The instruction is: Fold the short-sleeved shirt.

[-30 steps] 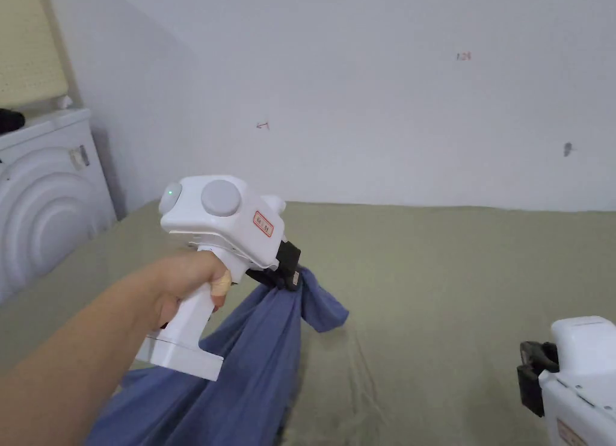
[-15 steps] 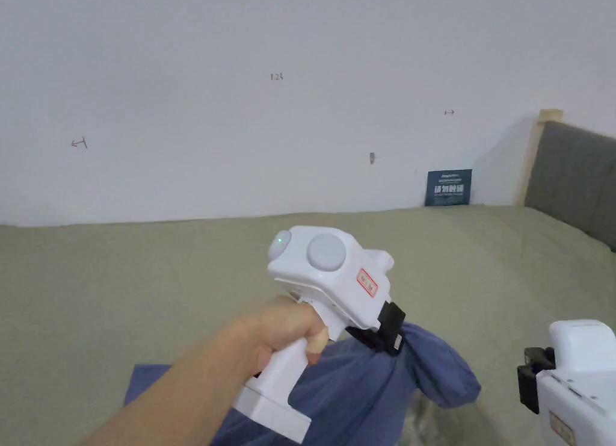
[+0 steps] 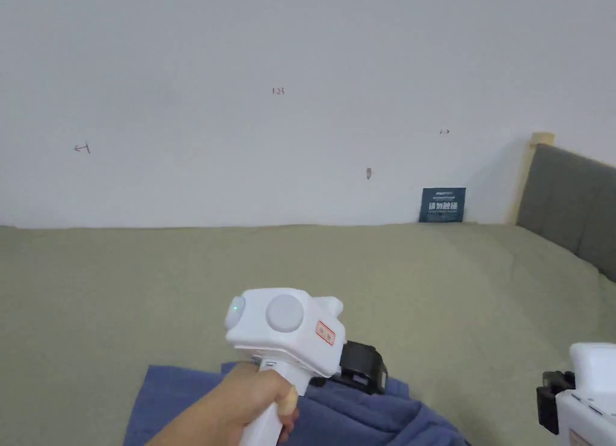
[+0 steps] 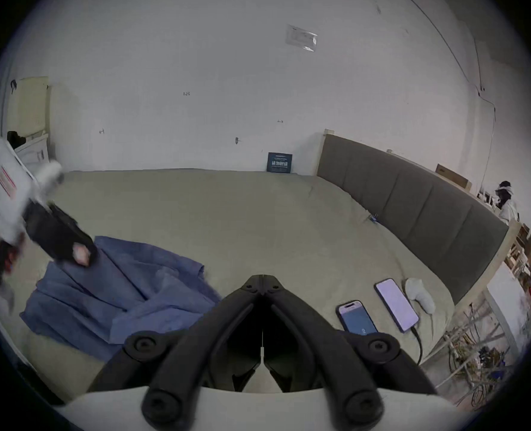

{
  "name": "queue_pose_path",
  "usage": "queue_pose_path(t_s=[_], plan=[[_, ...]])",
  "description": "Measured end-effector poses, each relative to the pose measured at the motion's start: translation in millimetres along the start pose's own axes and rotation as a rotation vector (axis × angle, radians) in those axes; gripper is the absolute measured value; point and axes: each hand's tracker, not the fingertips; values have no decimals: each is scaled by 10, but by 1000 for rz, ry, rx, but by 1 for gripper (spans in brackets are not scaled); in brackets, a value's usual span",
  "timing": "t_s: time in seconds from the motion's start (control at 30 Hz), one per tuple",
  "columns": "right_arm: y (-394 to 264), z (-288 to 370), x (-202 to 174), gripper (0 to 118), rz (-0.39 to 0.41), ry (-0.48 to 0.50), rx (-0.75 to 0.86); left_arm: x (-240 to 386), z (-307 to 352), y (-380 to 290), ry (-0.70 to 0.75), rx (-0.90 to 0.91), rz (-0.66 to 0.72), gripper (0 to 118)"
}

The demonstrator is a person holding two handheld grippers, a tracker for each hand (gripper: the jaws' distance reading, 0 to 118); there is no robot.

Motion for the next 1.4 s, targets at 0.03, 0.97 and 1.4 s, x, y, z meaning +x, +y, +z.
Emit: queue_pose_path(t_s=[0.03,0.97,1.4], plan=[[28,4,-38,0,-1,10,4,-92,254,-22,40,50,-8,78],[95,-472,-724,0,69,138,-21,-2276,747,-360,368,36,241,64],[-15,-766,-456,0,117,84,-75,-2768,-448,167,362,-233,426,117]])
